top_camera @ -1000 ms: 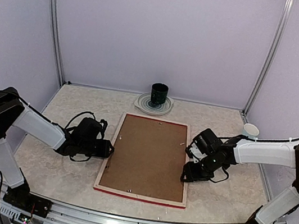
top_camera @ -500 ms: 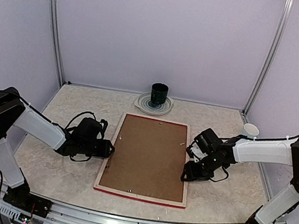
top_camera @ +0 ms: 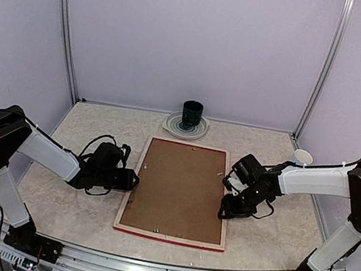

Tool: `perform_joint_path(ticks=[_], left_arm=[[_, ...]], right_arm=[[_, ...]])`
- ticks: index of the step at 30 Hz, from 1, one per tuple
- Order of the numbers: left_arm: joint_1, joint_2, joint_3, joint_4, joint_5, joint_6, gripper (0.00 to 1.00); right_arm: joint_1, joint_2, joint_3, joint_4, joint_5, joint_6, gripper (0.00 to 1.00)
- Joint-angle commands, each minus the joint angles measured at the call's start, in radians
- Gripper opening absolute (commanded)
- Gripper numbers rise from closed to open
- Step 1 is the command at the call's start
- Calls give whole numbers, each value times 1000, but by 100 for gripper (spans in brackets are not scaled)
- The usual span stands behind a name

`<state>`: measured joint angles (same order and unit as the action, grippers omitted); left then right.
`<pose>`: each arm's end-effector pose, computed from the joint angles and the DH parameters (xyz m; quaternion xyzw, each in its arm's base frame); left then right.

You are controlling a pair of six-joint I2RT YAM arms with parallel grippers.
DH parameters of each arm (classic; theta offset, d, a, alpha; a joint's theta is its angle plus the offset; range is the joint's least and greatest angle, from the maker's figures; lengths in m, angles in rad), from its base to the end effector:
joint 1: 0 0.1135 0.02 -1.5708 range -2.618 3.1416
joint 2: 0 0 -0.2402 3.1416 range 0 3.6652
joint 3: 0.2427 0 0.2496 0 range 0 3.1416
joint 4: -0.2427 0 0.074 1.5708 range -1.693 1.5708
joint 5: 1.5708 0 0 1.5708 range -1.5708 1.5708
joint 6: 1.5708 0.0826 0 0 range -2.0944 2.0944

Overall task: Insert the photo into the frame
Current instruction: Press the fastener onto the backboard.

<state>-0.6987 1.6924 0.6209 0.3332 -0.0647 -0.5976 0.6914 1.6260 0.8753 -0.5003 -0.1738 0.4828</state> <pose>0.2588 -0.2104 0.0627 0.0331 0.9136 -0.2204 0.3400 0.2221 0.2024 0.0844 -0.1161 0.9767 0.1592 0.0846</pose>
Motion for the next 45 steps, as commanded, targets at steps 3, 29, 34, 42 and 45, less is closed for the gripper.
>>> perform_joint_path(ticks=[3,29,34,42,45], left_arm=[[5,37,-13,-59,27,2,39],[5,24,-21,-58,28,9,38],[5,23,-21,-54,32,7,38],[5,20,-26,-53,35,8,38],[5,20,-26,-53,36,7,38]], right_arm=[[23,67,42,-81,137,-14,38],[39,34,108,-116,125,23,49],[37,14,187,-179,130,-16,57],[36,82,236,-231,140,-91,58],[34,104,238,-240,142,-115,58]])
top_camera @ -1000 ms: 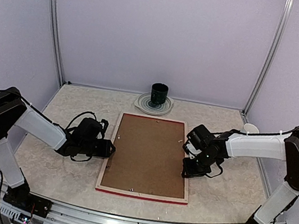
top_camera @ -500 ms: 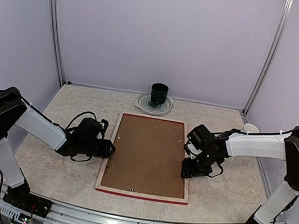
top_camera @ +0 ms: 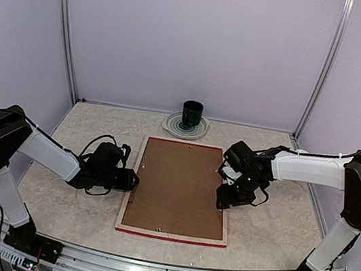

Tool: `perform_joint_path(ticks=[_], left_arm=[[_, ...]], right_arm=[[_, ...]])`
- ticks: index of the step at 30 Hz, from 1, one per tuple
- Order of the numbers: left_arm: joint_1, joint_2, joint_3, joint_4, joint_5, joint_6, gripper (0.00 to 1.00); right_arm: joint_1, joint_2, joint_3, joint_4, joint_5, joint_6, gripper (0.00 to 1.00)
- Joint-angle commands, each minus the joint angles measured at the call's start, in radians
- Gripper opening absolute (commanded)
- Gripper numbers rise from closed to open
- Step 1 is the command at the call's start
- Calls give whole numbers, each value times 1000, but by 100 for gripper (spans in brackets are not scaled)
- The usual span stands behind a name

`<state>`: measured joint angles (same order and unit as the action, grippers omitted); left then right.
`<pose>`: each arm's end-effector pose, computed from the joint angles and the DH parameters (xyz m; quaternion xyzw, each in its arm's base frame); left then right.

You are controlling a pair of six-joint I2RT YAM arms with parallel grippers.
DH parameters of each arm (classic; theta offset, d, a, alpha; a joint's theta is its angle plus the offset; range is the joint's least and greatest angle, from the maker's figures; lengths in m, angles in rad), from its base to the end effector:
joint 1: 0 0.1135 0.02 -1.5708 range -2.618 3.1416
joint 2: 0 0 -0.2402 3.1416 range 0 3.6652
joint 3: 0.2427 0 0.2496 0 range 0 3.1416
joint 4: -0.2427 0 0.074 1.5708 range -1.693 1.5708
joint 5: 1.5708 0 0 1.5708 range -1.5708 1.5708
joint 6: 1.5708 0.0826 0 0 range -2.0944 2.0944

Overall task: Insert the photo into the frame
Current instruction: Press the fastener onto the backboard.

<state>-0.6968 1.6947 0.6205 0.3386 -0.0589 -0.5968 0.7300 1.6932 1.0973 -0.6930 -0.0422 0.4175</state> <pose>0.2592 -0.2105 0.0624 0.0337 0.9131 -0.2228 0.3397 0.2414 0.2207 0.1152 -0.1570 0.9773 0.0938 0.1066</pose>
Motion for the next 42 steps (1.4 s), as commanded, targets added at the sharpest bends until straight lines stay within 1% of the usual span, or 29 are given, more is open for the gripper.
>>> perform_joint_path(ticks=[1,5,10,15,21,25,29,33,36,40,42], left_arm=[[3,16,-26,-58,32,5,38],[3,17,-27,-55,31,5,38],[3,20,-26,-54,33,5,38],[3,24,-24,-53,36,8,38],[3,34,-18,-52,43,12,38],[4,39,-16,-52,45,14,38],[3,30,-18,-55,50,21,40],[-4,-30,-12,-99,23,28,44],[-37,-88,20,-192,-51,44,49],[-108,-152,78,-362,-170,40,57],[-137,-172,92,-430,-182,27,60]], right_arm=[[-6,45,15,-48,10,-57,58],[-7,78,18,-51,32,-79,56],[-11,104,26,-48,34,-99,49],[-9,124,28,-40,58,-107,33],[-9,125,23,-35,53,-110,19],[-9,121,15,-27,46,-105,13],[-9,115,7,-17,44,-95,12],[-8,103,-4,-2,44,-82,12],[-9,96,-9,5,44,-71,12],[-8,84,-14,15,44,-56,11],[-8,78,-15,24,44,-52,11]])
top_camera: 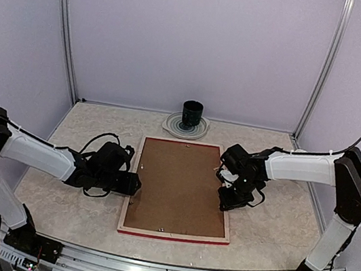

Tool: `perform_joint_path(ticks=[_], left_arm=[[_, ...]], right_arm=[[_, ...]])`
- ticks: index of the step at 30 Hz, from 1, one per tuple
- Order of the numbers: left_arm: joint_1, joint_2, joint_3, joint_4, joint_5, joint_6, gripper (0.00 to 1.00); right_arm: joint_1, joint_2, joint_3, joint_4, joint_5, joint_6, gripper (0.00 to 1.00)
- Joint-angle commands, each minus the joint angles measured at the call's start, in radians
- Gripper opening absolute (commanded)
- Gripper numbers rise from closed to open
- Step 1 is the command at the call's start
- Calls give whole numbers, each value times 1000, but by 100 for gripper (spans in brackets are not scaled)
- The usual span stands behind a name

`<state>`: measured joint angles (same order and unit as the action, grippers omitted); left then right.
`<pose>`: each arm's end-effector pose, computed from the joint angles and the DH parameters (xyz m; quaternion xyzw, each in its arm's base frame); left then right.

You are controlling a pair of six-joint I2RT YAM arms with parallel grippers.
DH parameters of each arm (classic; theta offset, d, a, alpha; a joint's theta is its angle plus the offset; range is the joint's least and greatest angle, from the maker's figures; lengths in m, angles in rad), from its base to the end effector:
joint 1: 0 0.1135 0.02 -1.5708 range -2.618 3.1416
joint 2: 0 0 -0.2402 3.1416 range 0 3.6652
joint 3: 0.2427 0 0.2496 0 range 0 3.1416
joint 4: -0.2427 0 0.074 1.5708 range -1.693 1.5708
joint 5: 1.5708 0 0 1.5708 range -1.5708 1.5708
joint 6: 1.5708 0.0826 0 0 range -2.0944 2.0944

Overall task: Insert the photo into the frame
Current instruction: Press the fastener onto the backboard.

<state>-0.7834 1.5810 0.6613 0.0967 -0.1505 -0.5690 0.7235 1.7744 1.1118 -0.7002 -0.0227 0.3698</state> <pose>0.2375 -0.2191 0.0832 0.0720 0.9259 -0.1734 0.3279 0.2452 0.2191 0.0938 -0.1761 0.9788 0.0636 0.0828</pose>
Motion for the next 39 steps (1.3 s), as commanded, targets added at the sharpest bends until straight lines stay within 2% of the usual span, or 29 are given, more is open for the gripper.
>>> perform_joint_path(ticks=[1,15,29,39], left_arm=[[-61,-65,58,-218,-89,-7,61],[-127,-79,106,-450,-7,47,61],[-132,-16,121,-478,-20,81,55],[-131,2,113,-481,-43,77,38]], right_arm=[[-2,-5,-30,34,1,-2,11],[2,-27,-25,42,-3,6,12],[8,-31,-21,37,-3,8,13],[8,-28,-32,43,-2,5,13]])
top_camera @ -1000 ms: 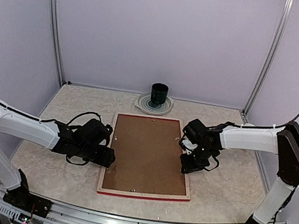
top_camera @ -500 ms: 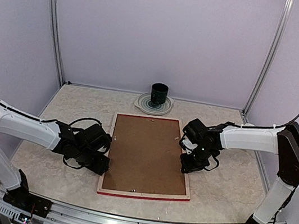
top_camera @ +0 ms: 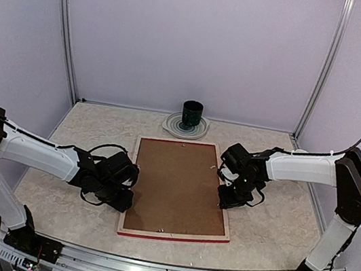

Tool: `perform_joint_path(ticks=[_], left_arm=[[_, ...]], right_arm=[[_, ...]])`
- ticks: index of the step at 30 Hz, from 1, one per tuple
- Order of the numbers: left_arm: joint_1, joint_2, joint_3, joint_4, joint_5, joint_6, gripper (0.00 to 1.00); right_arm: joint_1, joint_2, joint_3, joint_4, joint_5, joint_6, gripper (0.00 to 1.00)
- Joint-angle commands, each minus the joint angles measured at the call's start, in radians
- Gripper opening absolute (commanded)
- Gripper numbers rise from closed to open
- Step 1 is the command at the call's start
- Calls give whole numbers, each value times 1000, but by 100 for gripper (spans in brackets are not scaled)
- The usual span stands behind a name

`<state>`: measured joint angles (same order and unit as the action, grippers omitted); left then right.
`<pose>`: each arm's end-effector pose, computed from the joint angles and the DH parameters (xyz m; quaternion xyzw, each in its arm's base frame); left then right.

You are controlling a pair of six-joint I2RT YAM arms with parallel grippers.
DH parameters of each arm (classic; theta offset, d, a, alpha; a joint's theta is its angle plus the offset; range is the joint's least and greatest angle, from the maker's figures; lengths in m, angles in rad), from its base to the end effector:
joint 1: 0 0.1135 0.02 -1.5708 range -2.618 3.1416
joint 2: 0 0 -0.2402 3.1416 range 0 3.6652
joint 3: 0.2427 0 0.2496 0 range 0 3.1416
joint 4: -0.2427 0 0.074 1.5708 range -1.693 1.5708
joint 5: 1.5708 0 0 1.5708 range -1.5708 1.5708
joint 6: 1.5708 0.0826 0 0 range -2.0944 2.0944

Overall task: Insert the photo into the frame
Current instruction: Press the fastener onto the backboard.

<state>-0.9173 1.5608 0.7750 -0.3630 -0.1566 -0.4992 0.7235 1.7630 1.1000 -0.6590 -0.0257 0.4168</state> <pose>0.1896 -0.2264 0.0828 0.1863 0.9570 -0.0777 0.2083 0.2477 0.2216 0.0957 -0.1531 0.9803 0.0777 0.0976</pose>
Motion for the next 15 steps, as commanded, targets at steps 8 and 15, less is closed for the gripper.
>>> perform_joint_path(ticks=[8,15], left_arm=[[2,6,-16,-21,-34,1,25],[4,-24,-4,-34,-51,-9,37]], right_arm=[[7,-2,-6,-7,18,-49,13],[9,-19,15,-21,15,-52,18]])
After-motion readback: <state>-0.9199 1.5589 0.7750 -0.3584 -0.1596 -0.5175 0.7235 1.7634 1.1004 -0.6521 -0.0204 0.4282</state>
